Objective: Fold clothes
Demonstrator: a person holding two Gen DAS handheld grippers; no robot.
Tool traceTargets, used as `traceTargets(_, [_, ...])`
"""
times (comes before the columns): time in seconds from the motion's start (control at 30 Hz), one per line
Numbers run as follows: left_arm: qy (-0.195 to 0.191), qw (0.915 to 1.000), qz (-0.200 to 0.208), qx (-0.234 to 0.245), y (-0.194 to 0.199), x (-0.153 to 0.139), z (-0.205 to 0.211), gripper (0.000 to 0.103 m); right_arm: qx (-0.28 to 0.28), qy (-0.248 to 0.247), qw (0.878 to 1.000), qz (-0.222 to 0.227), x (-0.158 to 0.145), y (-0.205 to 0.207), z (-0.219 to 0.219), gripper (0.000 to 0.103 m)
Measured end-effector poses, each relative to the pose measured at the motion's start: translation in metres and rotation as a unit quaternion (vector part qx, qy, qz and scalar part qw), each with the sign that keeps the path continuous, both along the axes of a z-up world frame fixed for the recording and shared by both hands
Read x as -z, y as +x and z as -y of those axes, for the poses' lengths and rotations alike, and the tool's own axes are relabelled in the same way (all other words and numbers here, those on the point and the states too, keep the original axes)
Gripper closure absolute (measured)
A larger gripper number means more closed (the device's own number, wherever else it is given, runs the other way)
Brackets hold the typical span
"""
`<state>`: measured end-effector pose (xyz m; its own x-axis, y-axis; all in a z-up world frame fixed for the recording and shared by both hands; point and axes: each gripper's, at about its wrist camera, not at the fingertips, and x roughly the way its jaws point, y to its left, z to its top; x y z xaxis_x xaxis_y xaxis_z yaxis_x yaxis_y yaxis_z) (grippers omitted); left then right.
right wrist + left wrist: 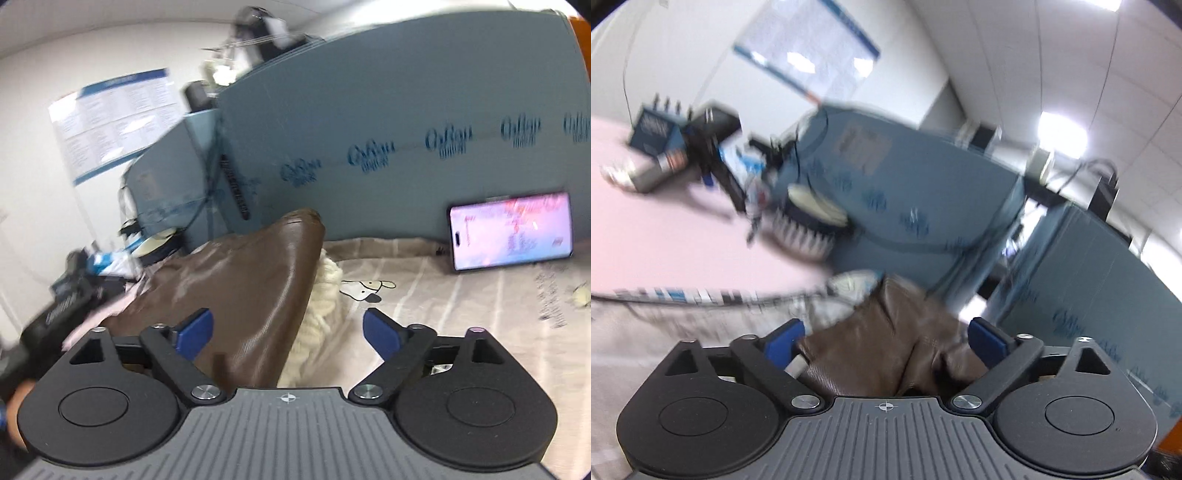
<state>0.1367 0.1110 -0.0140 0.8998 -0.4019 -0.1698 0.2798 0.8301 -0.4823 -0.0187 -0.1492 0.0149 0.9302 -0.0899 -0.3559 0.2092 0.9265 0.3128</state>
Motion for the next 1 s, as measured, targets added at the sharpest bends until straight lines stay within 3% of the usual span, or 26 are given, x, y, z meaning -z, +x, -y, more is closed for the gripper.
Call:
traceTargets(0.13, [0.004,0.9989,0.048,0.002,-0.051,-0.014,0.010,0.001,-0.013,-0.042,0.999,0.011,-0.005,-0.031,-0.005,0.008])
traceTargets(0.3, [0.023,0.9958,0.086,0.018,-0.121,-0.021,0.032,0.000,-0.013,-0.038,0.999,0.032,-0.001,-0.059,0.002,0.006])
traceTargets(0.43, [0.043,0.9927,0.105,-0.042,-0.164,-0.020,0.047,0.000,-0.005,-0.067,0.997,0.049,0.006,-0.075,0.008,0.006])
traceTargets(0.63, [0.100,0.9785,0.155,-0.092,-0.196,-0.019,0.069,0.000,0.006,-0.145,0.987,0.075,0.017,-0.084,0.009,0.006])
traceTargets(0.83, [0.164,0.9620,0.190,-0.108,-0.210,-0.014,0.090,0.000,-0.007,-0.118,0.989,0.093,0.021,-0.089,0.024,0.006])
traceTargets(1.0, [0.180,0.9567,0.190,-0.127,-0.211,-0.014,0.095,0.000,0.002,-0.128,0.987,0.100,0.021,-0.093,0.022,0.006])
